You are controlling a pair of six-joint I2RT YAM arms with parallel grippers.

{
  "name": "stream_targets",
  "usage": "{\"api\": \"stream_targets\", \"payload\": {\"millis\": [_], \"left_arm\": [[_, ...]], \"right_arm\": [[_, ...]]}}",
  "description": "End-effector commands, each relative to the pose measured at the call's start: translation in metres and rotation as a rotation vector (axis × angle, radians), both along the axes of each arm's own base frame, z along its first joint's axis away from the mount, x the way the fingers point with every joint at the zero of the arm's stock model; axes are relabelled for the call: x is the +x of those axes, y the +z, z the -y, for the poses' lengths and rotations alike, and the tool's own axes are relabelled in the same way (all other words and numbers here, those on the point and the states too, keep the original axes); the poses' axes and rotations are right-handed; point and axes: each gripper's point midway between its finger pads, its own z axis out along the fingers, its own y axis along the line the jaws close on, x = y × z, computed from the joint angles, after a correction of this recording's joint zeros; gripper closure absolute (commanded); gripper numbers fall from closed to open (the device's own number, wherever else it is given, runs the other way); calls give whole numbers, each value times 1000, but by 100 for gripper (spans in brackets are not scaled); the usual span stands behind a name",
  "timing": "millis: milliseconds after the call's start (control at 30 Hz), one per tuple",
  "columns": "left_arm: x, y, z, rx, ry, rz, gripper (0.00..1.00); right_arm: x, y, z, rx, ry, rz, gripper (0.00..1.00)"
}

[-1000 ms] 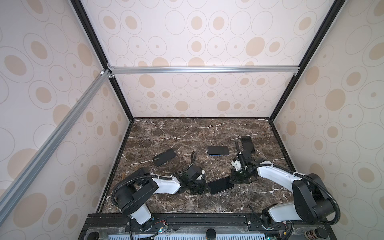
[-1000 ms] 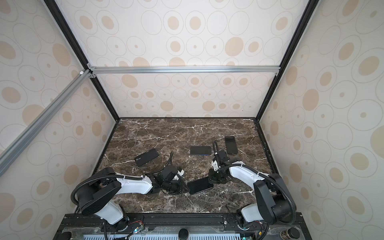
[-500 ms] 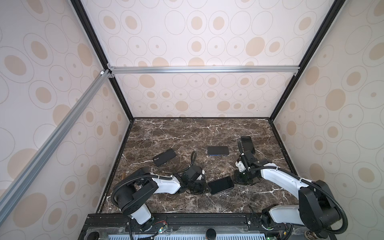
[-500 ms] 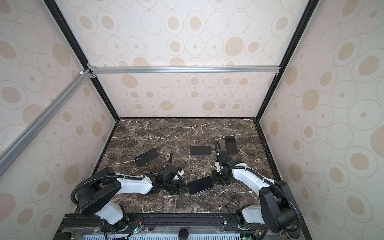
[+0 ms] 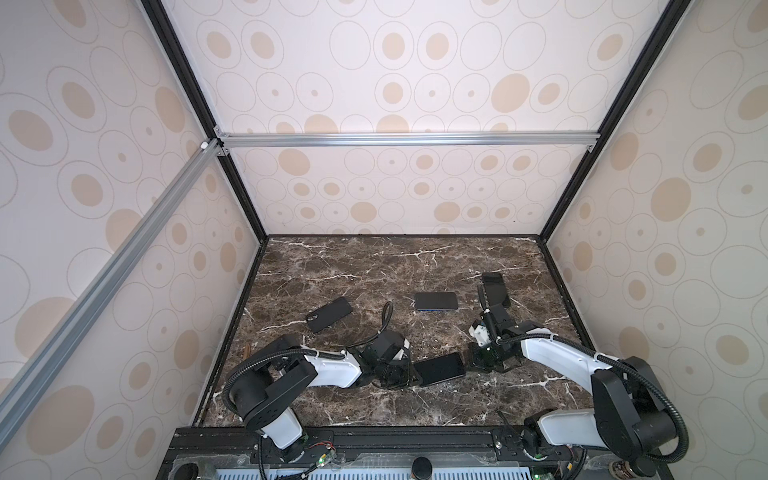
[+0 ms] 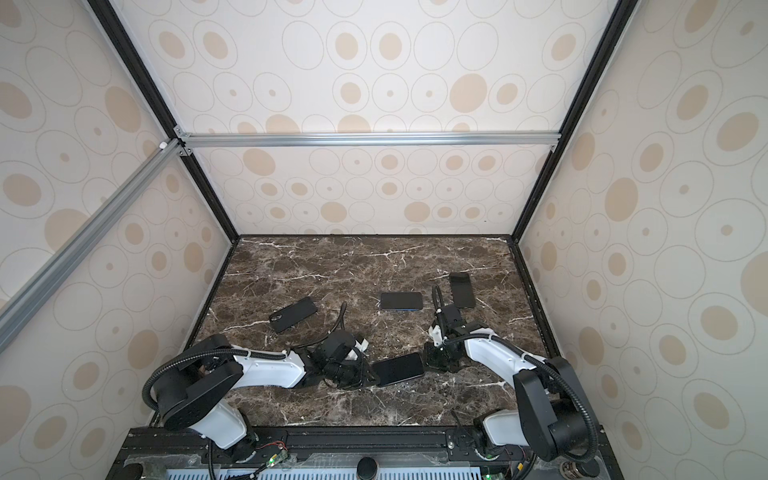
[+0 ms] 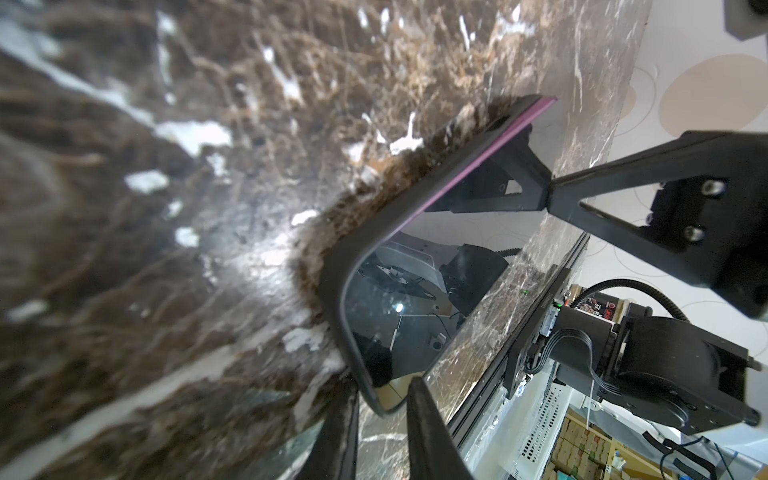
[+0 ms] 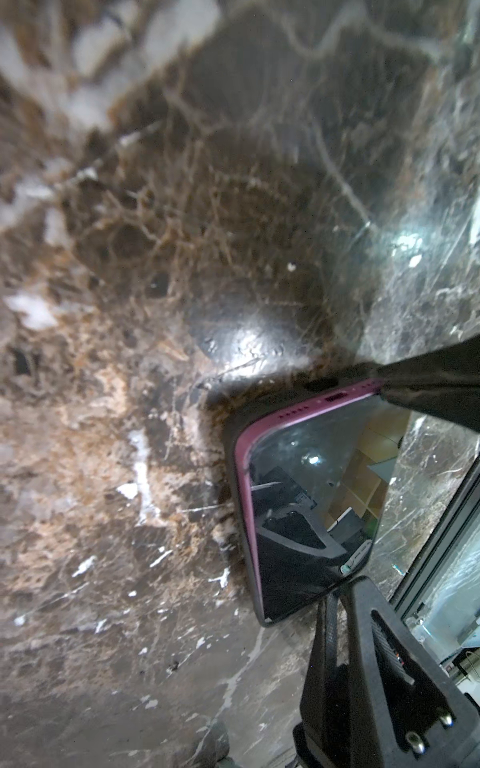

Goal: Put the phone into the phone case

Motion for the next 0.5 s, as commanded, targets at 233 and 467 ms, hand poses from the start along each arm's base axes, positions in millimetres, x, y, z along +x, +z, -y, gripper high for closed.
{"api": "stream_targets", "payload": {"millis": [233, 467], "left_arm": [[-24, -56, -43, 231, 23, -113, 78], [-24, -55, -43, 235, 27, -111, 78]], "right_arm": [[-56, -49, -7, 13, 13, -210, 94], [-70, -67, -13, -17, 31, -267, 94]]}}
